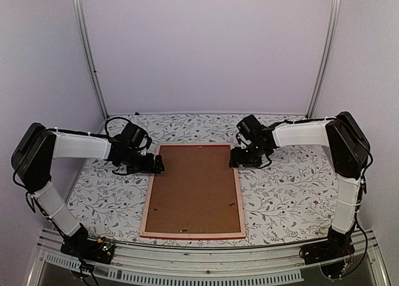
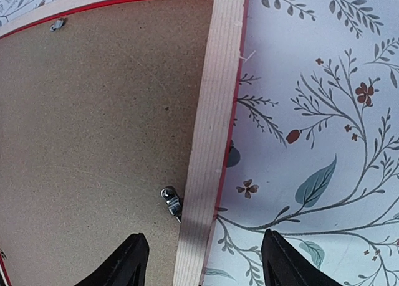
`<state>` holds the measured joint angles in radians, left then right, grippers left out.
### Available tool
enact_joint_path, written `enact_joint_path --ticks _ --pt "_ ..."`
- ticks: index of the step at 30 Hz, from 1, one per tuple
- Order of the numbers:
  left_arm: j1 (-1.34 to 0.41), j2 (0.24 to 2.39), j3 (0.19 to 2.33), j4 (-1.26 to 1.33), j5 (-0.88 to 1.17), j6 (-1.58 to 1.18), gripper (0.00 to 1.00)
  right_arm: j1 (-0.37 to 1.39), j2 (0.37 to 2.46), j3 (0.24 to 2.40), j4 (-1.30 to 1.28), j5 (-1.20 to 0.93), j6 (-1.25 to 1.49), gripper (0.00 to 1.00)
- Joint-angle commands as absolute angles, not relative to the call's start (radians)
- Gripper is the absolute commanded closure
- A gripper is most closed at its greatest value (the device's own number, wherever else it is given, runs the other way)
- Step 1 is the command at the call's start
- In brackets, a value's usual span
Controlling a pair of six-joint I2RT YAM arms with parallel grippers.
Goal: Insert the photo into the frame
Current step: Press the fastener onto the backboard.
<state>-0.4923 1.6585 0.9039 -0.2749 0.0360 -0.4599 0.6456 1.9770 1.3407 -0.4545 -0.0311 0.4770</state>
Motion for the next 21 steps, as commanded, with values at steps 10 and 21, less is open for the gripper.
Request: enact_joint_path --ticks 10,21 --pt "-0.493 1.693 0.936 -0.285 0.025 -0.437 0.0 0.644 2.06 1.414 -0.485 -0.008 0.39 0.4" --pt "-0.492 1.709 0.94 -0.284 0.036 -0.434 0.0 0.644 2.093 1.434 -0.485 0.035 0.386 0.51"
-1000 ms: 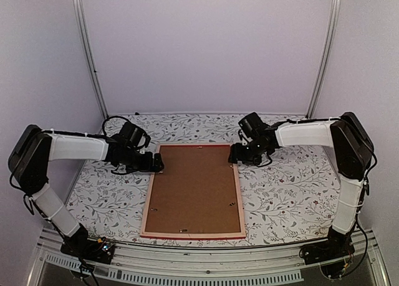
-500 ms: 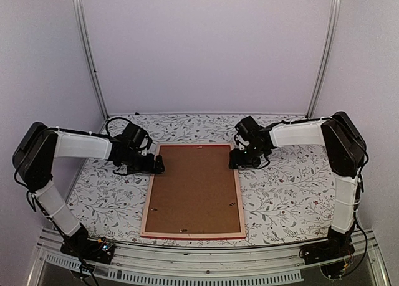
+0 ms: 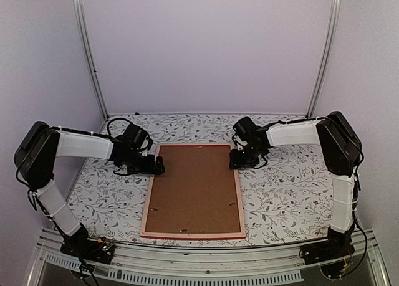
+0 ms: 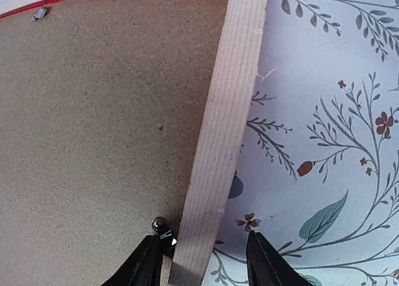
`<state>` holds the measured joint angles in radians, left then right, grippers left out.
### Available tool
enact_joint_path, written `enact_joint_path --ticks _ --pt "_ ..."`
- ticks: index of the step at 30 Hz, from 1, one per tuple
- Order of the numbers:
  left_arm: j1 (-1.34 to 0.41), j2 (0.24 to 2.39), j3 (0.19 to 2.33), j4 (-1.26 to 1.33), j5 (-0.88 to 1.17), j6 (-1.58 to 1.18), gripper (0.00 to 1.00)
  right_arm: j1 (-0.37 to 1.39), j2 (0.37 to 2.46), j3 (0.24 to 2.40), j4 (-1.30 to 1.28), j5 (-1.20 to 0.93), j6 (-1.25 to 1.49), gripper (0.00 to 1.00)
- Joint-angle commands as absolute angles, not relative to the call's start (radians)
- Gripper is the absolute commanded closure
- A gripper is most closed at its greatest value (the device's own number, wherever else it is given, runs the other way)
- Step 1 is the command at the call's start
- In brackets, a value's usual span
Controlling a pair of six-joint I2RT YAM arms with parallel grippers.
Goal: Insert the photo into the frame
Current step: Press the fastener onto the backboard.
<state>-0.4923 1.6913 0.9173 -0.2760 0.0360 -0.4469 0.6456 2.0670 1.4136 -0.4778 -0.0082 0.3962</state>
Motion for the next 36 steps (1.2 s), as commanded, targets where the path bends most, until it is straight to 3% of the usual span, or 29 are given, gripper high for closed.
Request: enact_joint_path --ticks 1,21,31,34,35,36 --pt "-0.493 1.71 0.94 -0.284 0.038 -0.434 0.0 0.644 2.094 1.435 -0.485 0.035 0.387 0.53" --pt "-0.493 1.712 0.935 -0.284 0.038 -0.432 0.0 0.643 2.083 1.429 -0.438 -0.036 0.329 0.72" --pt "-0.492 1.72 0.931 -0.283 0.032 -0.433 0.0 0.643 2.073 1.418 -0.419 -0.059 0.237 0.75" --pt "-0.491 1.717 0.931 -0.285 0.021 -0.434 0.0 0.639 2.062 1.412 -0.418 -0.045 0.233 0.71" --pt "-0.491 1.715 0.931 -0.287 0.017 -0.433 0.0 0.638 2.054 1.409 -0.419 -0.045 0.235 0.66" --pt "-0.491 1.713 0.931 -0.288 0.013 -0.433 0.0 0.638 2.046 1.406 -0.419 -0.046 0.238 0.52"
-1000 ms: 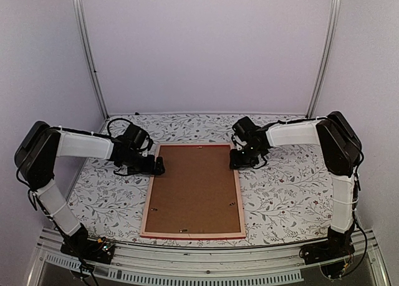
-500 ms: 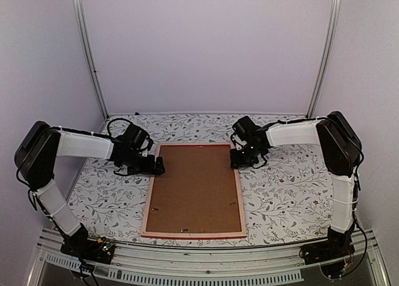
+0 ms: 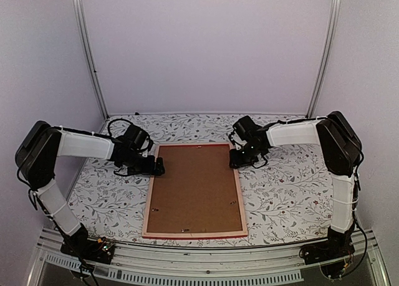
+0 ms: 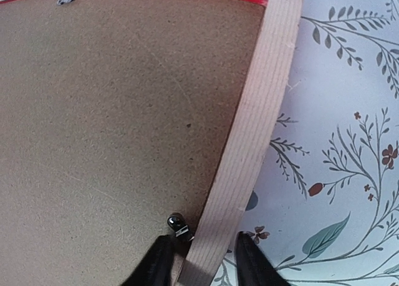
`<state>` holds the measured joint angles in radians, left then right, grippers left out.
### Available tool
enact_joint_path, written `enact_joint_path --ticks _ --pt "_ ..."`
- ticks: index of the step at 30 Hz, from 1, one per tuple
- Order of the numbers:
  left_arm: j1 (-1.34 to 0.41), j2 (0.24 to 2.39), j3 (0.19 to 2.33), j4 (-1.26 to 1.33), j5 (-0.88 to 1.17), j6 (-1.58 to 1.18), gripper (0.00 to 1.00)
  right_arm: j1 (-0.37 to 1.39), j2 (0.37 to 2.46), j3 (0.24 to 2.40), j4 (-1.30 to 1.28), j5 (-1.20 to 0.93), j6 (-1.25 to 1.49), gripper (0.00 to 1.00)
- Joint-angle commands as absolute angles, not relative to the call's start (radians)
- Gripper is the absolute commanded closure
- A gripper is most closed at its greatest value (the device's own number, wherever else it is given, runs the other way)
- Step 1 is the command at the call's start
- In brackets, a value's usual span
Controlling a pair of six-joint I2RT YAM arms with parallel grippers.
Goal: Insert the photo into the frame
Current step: Press the fastener onto the backboard, then pick up the fastener from the backboard.
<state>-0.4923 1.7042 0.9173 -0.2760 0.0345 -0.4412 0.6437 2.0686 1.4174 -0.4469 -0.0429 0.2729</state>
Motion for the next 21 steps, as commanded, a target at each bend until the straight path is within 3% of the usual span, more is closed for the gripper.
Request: enact_joint_path --ticks 1,5,11,21 --pt "-0.493 1.712 0.931 -0.288 0.012 -0.433 0.0 0.637 2.032 1.401 -0.419 -0.047 0.241 0.44" --pt "-0.492 1.705 0.93 -0.291 0.003 -0.433 0.0 0.638 1.985 1.379 -0.419 -0.071 0.274 0.34" --pt "-0.492 1.673 0.919 -0.296 0.002 -0.431 0.0 0.655 1.891 1.268 -0.416 -0.111 0.328 0.31" --pt "-0.492 1.637 0.888 -0.312 -0.044 -0.443 0.0 0.841 1.753 1.092 -0.477 -0.005 0.473 0.24"
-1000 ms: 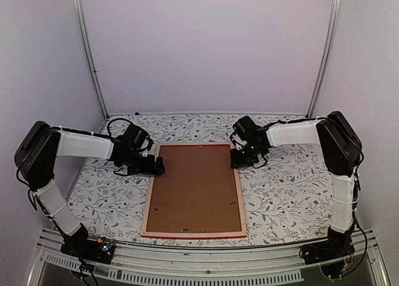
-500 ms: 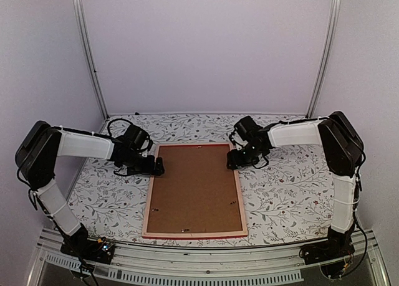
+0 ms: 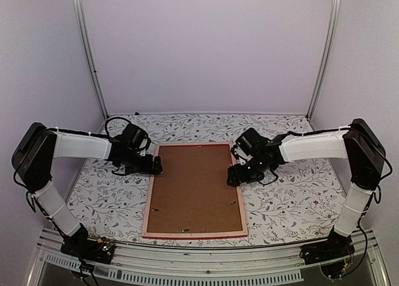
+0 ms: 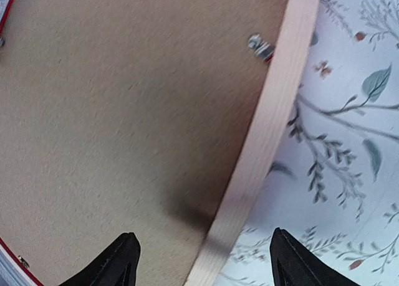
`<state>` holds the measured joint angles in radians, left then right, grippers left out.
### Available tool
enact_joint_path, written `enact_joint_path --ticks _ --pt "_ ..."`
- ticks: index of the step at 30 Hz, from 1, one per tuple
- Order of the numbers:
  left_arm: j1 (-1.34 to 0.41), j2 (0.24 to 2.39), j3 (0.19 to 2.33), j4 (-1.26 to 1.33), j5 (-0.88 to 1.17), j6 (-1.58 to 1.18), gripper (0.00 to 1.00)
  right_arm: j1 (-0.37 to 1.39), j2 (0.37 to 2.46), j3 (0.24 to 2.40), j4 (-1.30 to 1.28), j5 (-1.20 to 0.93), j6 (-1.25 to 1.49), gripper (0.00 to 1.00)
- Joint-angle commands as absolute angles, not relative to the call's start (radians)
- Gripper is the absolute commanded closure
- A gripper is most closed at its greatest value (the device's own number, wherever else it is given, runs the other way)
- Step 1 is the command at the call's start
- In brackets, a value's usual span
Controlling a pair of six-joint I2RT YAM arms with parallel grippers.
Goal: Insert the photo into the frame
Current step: Pick up the fastener from the backboard.
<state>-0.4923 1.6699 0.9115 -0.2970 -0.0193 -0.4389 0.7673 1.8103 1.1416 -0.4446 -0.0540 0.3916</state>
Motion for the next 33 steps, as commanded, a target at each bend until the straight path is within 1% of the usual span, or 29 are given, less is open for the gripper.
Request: enact_joint_path --ticks 1,8,15,26,33 --pt "-0.492 1.635 0.885 -0.313 -0.043 -0.443 0.0 0.859 1.742 1.079 -0.48 0.026 0.484 0.23" --pt "-0.491 1.623 0.863 -0.311 -0.029 -0.45 0.0 0.948 1.719 1.003 -0.467 0.044 0.577 0.22" --pt "-0.491 1.605 0.84 -0.302 -0.023 -0.456 0.0 0.954 1.722 0.994 -0.471 0.071 0.598 0.29" --pt "-0.492 1.619 0.84 -0.299 -0.025 -0.454 0.0 0.953 1.76 0.994 -0.475 0.035 0.628 0.4" --pt "-0.492 1.626 0.84 -0.298 -0.026 -0.452 0.0 0.952 1.739 0.978 -0.488 0.014 0.626 0.42"
